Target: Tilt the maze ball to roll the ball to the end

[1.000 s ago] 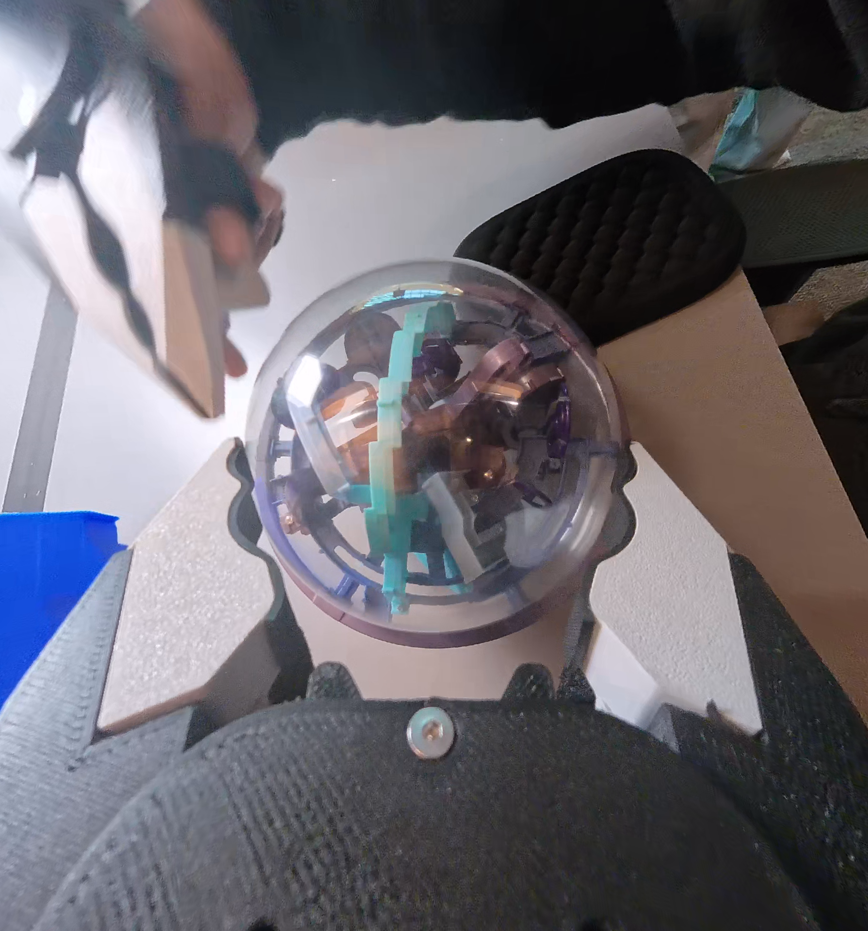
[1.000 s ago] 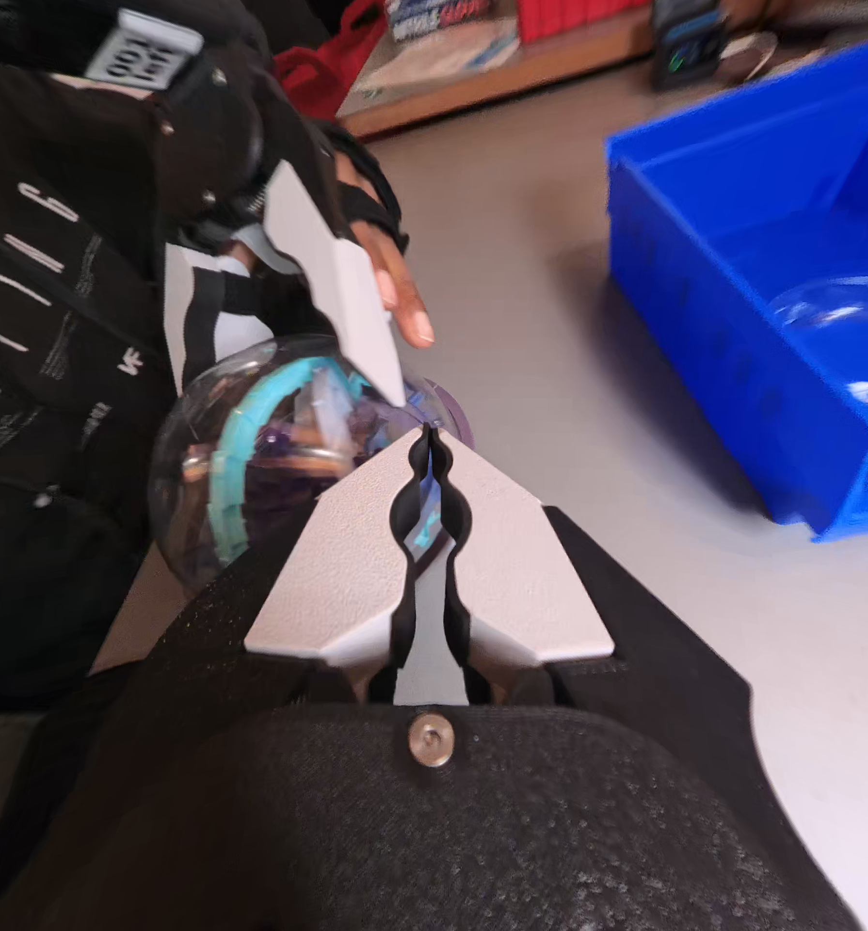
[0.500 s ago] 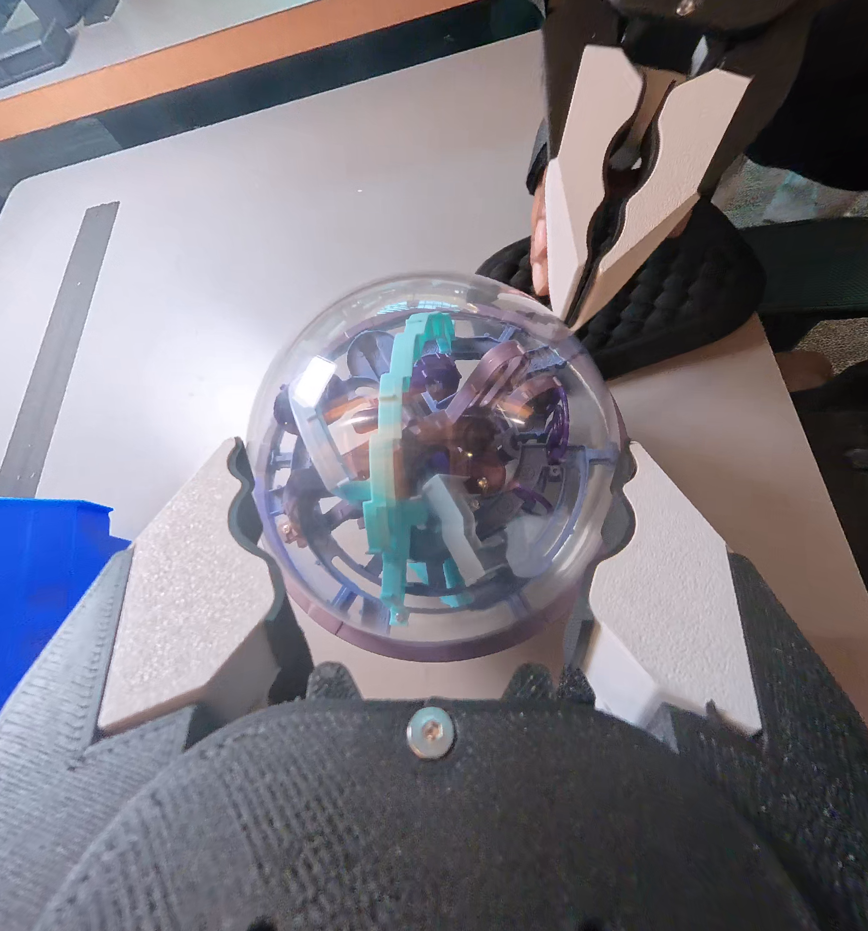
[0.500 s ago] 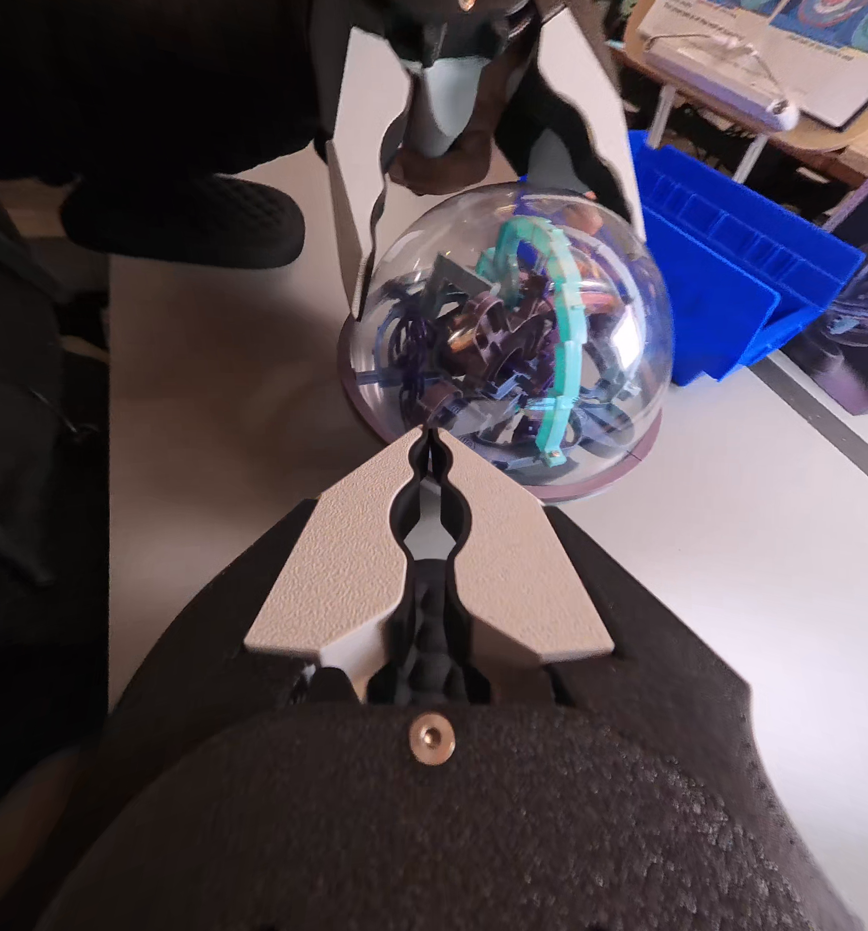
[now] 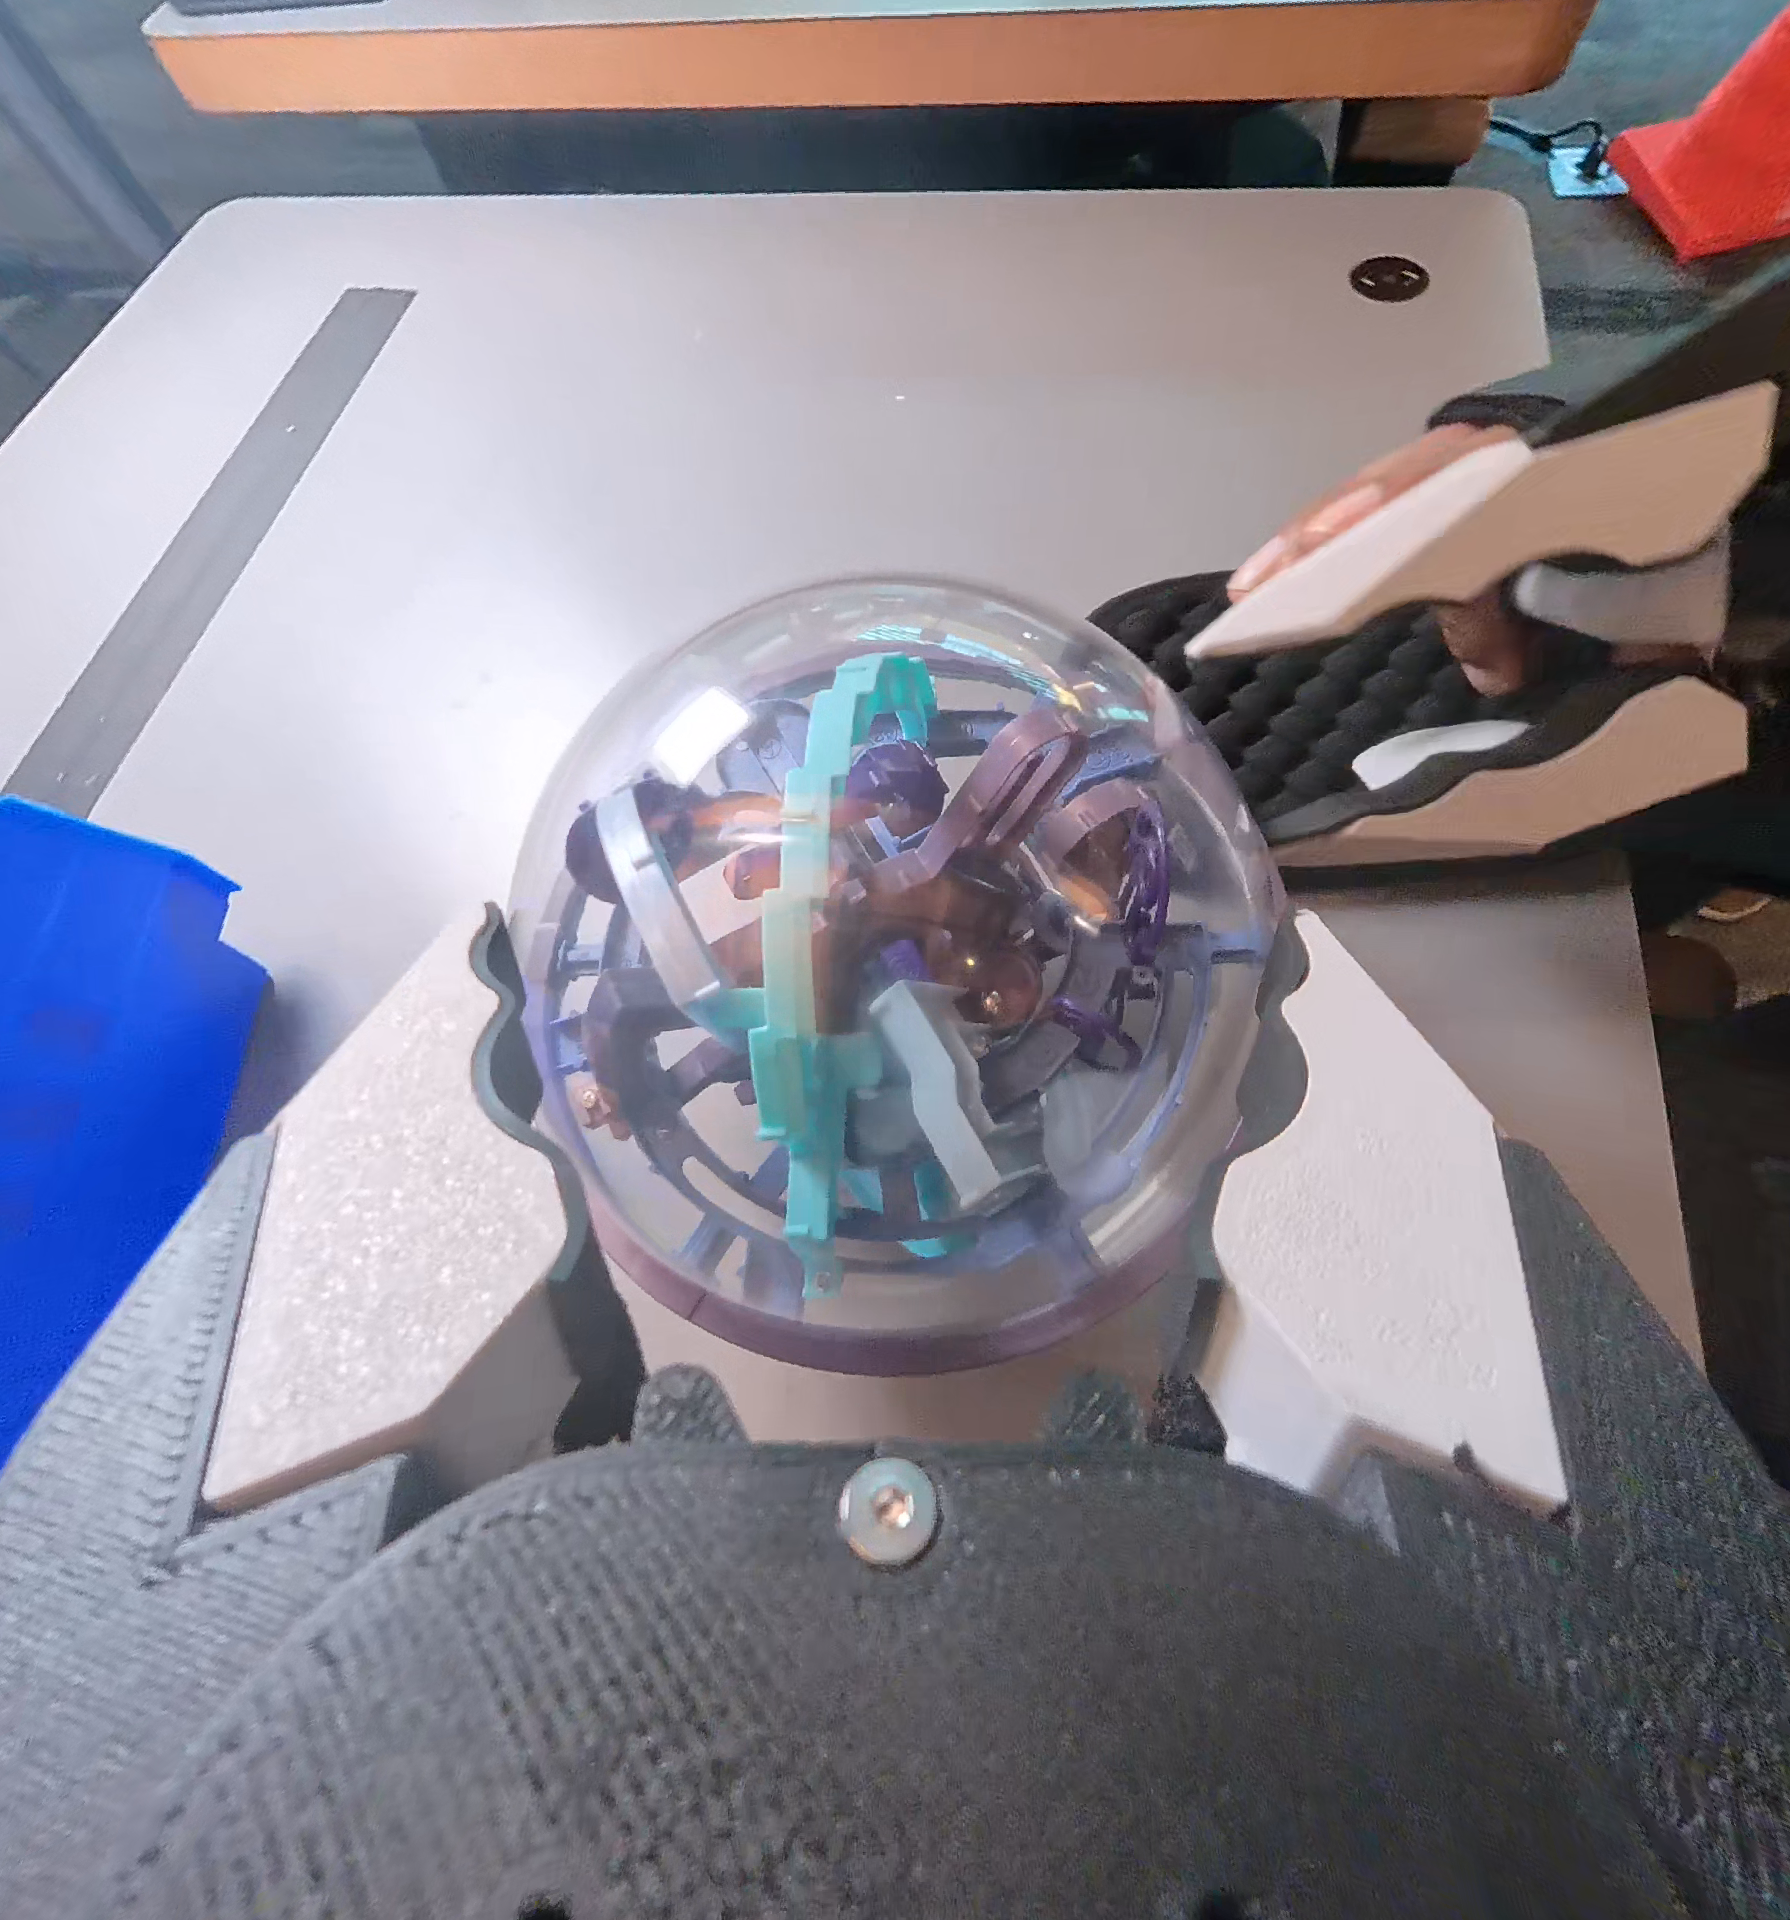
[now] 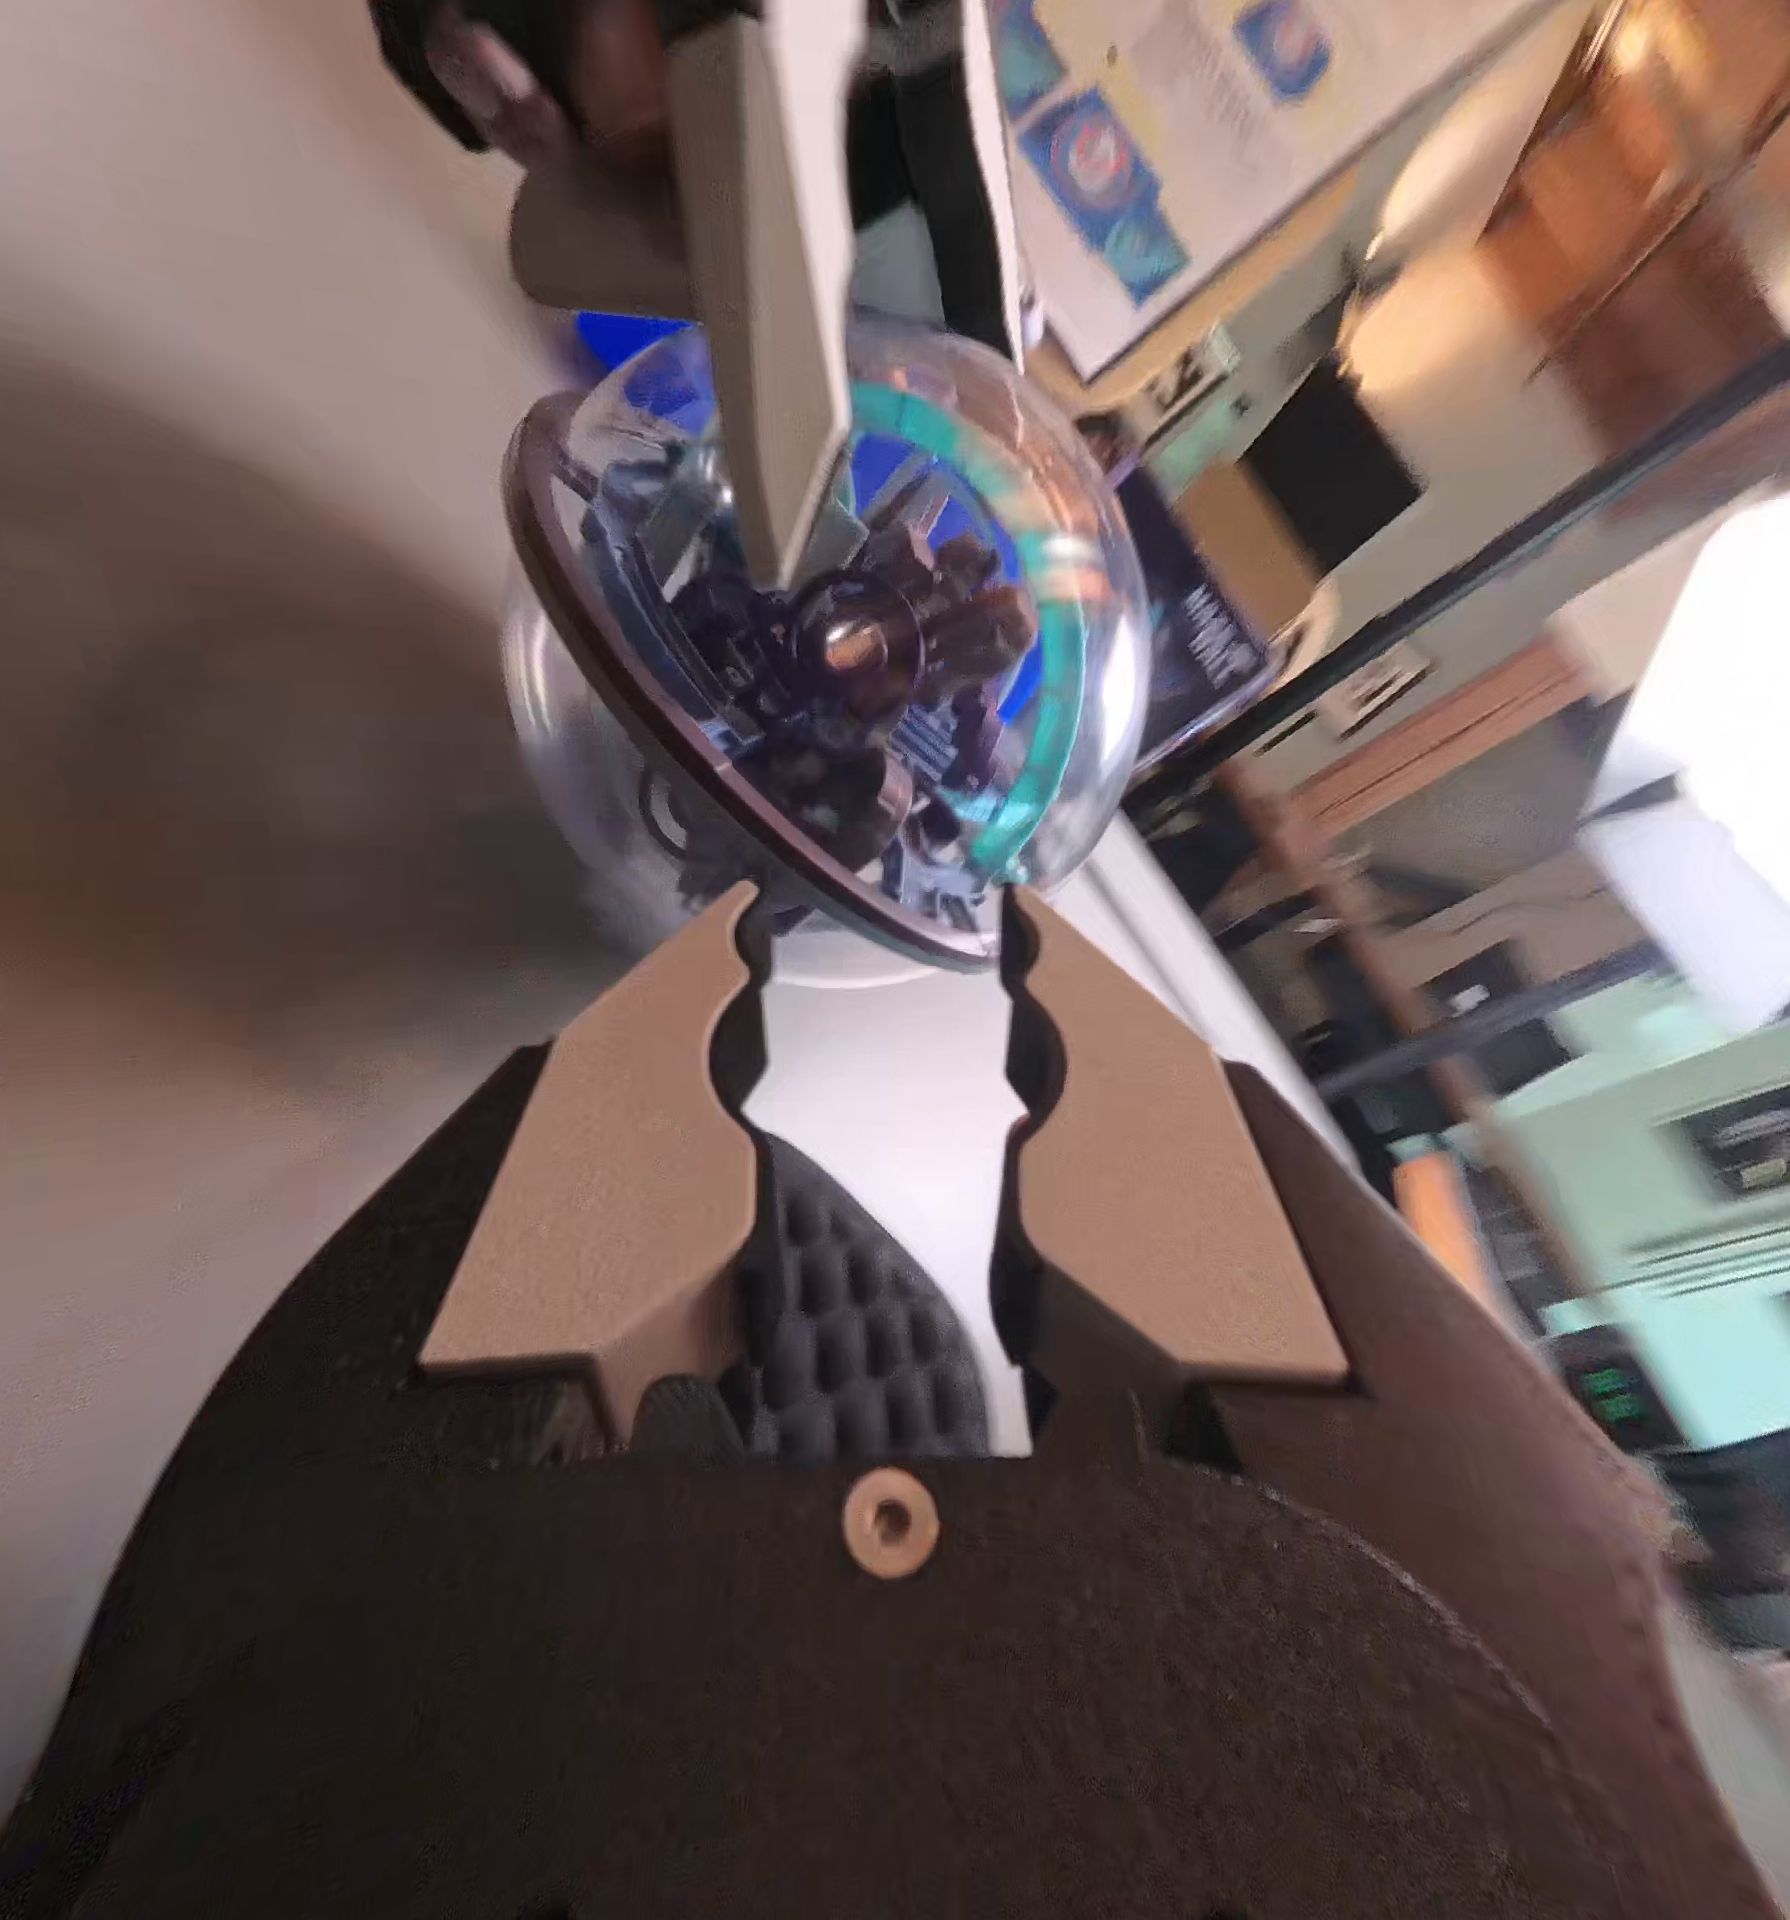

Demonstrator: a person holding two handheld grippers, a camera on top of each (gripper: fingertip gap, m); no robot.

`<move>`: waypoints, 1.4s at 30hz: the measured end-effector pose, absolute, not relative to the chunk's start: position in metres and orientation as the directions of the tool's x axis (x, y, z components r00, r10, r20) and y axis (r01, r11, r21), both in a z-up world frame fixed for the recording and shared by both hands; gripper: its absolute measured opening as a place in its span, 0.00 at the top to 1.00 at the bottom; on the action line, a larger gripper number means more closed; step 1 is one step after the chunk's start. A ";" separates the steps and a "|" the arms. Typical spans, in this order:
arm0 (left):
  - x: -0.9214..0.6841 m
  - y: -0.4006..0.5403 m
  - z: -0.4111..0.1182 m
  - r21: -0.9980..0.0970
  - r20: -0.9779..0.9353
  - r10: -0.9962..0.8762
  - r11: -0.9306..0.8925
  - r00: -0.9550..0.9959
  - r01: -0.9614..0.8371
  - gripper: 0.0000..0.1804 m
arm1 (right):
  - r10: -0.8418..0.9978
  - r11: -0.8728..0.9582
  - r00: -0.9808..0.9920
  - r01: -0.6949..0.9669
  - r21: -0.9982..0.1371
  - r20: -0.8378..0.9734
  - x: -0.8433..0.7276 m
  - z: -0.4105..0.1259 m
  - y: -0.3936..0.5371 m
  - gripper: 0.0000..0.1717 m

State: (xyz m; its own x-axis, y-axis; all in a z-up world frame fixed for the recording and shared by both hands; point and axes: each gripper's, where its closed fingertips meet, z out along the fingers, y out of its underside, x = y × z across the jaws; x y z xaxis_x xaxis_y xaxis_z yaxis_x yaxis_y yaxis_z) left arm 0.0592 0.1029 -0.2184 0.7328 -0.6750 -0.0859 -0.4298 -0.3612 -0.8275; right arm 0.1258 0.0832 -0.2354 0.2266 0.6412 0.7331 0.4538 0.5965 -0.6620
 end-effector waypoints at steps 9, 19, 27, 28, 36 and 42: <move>0.054 0.094 -0.218 -0.832 -0.095 -0.620 -0.380 0.779 -0.404 0.25 | 0.410 0.788 0.106 0.459 -0.410 0.906 0.122 -0.243 0.083 0.93; 0.042 0.077 -0.192 -0.933 -0.032 -0.798 -0.192 0.601 -0.304 0.22 | 0.247 0.876 0.092 0.404 -0.263 0.965 0.128 -0.244 0.090 0.95; 0.046 0.104 -0.218 -0.916 0.044 -0.879 -0.225 0.475 -0.332 0.24 | 0.190 0.917 0.080 0.341 -0.206 0.979 0.124 -0.238 0.090 0.97; 0.046 0.106 -0.220 -0.920 0.020 -0.876 -0.206 0.483 -0.334 0.25 | 0.193 0.918 0.081 0.338 -0.209 0.978 0.124 -0.238 0.090 0.97; 0.046 0.101 -0.219 -0.931 -0.013 -0.815 -0.201 0.579 -0.304 0.26 | 0.553 0.777 0.096 0.299 -0.554 0.828 0.129 -0.245 0.094 0.85; 0.046 0.099 -0.219 -0.933 -0.017 -0.785 -0.211 0.619 -0.293 0.26 | 0.905 0.423 -0.054 0.208 -0.882 0.422 0.135 -0.194 0.076 0.88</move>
State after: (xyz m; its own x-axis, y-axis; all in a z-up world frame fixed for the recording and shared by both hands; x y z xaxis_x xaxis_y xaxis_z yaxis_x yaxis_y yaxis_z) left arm 0.0461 0.0990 -0.2190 0.6192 -0.7850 -0.0169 -0.2930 -0.2111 -0.9325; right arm 0.1352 0.0756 -0.1941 -0.0540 0.9050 0.4219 0.2083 0.4234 -0.8817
